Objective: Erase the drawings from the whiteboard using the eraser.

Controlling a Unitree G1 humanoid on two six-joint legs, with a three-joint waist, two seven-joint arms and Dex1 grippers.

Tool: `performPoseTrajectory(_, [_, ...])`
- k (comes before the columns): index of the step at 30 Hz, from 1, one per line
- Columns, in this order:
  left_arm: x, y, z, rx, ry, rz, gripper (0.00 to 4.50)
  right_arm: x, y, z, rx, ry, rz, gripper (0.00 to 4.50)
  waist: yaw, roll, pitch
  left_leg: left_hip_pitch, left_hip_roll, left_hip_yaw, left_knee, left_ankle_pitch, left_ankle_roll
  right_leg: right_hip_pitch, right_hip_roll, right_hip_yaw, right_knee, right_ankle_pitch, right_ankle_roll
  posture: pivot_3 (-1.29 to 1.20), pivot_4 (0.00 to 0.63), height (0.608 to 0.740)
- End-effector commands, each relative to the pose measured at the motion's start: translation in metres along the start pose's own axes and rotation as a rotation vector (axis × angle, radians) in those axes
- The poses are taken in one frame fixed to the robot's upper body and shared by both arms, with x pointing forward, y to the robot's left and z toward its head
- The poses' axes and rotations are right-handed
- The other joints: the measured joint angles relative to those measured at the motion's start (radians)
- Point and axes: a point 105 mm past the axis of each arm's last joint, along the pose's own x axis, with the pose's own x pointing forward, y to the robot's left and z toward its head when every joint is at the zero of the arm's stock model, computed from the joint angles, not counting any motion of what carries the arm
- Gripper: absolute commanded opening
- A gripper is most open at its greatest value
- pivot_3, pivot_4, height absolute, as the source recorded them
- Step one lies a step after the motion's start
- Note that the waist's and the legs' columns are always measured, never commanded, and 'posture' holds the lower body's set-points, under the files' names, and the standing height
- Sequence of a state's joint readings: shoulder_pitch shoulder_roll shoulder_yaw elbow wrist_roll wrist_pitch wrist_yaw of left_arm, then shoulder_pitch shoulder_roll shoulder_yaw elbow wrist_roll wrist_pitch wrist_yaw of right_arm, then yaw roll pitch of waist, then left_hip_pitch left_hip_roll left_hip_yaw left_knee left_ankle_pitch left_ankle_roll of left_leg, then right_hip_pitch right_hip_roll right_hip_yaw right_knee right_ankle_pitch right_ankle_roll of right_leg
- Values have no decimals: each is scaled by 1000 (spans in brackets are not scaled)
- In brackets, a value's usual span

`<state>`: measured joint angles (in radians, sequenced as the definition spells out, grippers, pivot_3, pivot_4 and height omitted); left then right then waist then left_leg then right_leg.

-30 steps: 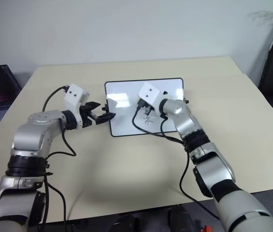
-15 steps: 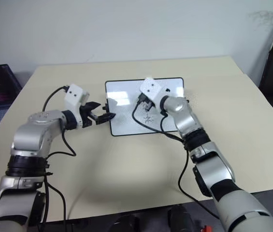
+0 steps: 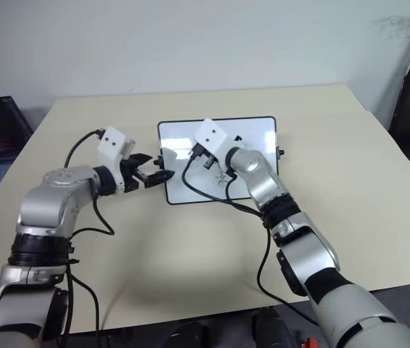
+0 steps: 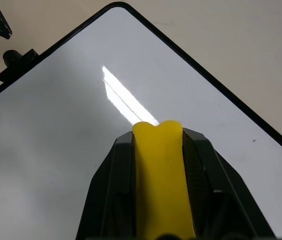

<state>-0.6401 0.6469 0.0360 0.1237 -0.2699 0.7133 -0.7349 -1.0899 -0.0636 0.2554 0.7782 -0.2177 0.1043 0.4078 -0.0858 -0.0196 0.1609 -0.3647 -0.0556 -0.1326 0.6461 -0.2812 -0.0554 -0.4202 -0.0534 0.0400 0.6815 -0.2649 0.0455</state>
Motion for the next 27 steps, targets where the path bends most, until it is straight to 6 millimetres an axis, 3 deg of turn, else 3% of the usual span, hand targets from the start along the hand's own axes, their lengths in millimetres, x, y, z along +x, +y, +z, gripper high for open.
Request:
performPoseTrajectory(1, [-7,2,14,32,-44,11,4500,-9,-23,-16,31,51,-66,956,2,0,0,0,0,0,0,0,0,0,0,0,0,0,0,0,150,740])
performPoseTrajectory(4, [-7,2,14,31,-44,8,4500,-11,-24,-17,31,56,-63,956,6,0,0,0,0,-1,1,0,1,1,0,-1,0,0,0,0,150,740])
performPoseTrajectory(9, [-5,1,15,32,-46,4,4500,-10,-9,-14,10,48,4,956,4,0,0,0,0,-1,1,0,1,1,0,-1,1,0,0,0,150,740])
performPoseTrajectory(18, [-5,-1,13,26,-46,6,4500,-18,-30,20,21,-67,-59,956,3,0,0,-1,0,0,0,1,0,0,0,0,0,0,0,0,150,740])
performPoseTrajectory(23, [-9,-3,10,18,-48,-1,4500,-54,-45,42,115,-215,-73,956,3,0,0,-2,0,0,-1,1,0,-1,-1,0,-2,0,1,0,150,740])
performPoseTrajectory(27, [-14,-7,13,21,-80,-19,4500,-92,-46,33,163,-261,-86,956,7,0,0,-5,0,-1,-1,0,1,-2,-1,-1,-4,0,1,0,150,740])
